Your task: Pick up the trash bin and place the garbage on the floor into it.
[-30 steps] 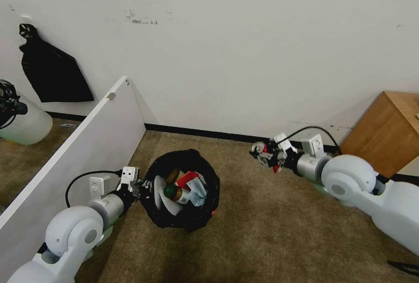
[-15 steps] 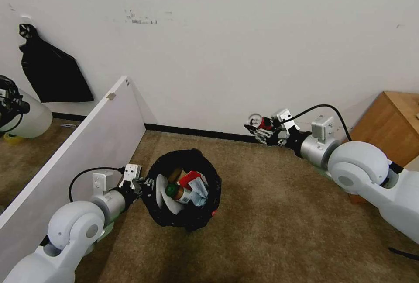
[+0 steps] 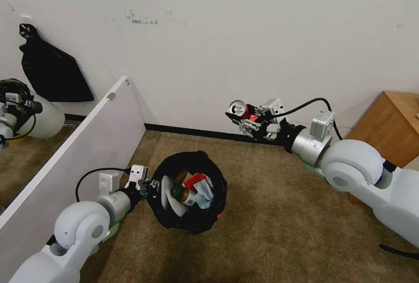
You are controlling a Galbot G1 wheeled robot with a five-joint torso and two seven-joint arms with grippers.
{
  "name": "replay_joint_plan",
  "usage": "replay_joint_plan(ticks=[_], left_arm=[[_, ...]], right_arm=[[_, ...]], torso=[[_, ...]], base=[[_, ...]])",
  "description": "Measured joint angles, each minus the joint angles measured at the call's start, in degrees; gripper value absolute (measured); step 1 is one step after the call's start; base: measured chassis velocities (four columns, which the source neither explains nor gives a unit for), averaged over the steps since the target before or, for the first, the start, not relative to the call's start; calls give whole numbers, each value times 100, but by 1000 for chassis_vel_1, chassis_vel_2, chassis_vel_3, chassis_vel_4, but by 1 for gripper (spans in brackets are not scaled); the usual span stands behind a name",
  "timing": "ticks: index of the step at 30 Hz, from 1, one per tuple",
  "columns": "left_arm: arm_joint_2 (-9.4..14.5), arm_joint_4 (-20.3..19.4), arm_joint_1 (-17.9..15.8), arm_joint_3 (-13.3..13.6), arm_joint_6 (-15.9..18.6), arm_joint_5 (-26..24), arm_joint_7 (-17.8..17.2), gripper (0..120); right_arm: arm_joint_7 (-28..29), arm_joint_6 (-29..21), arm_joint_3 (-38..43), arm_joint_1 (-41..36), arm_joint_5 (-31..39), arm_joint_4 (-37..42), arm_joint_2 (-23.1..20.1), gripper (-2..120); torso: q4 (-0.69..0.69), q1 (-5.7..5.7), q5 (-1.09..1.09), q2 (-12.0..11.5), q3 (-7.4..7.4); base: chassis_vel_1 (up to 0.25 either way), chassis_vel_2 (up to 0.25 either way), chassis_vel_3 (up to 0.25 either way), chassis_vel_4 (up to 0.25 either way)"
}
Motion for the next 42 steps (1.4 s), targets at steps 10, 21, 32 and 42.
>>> replay_joint_plan(ticks=[10,21,32,42], left_arm=[[-168,104,-307,303,0,49,-99,0],[-220,173,-447,442,0,62,-158,0],[-334,189,-481,536,-2,137,-203,0],[-407,73,-333,520,-4,234,-206,0]], right_arm=[[-240,15,-227,155,8,99,220,42],[-1121,323,-307,-150,-105,340,192,42],[-1460,389,-329,-343,-136,489,205,42],[-1513,375,-438,-443,-292,457,355,42]], torso=[[0,0,0,0,0],[0,0,0,0,0],[0,0,0,0,0],[0,0,0,0,0]], base=[[0,0,0,0],[0,0,0,0],[0,0,0,0],[0,0,0,0]])
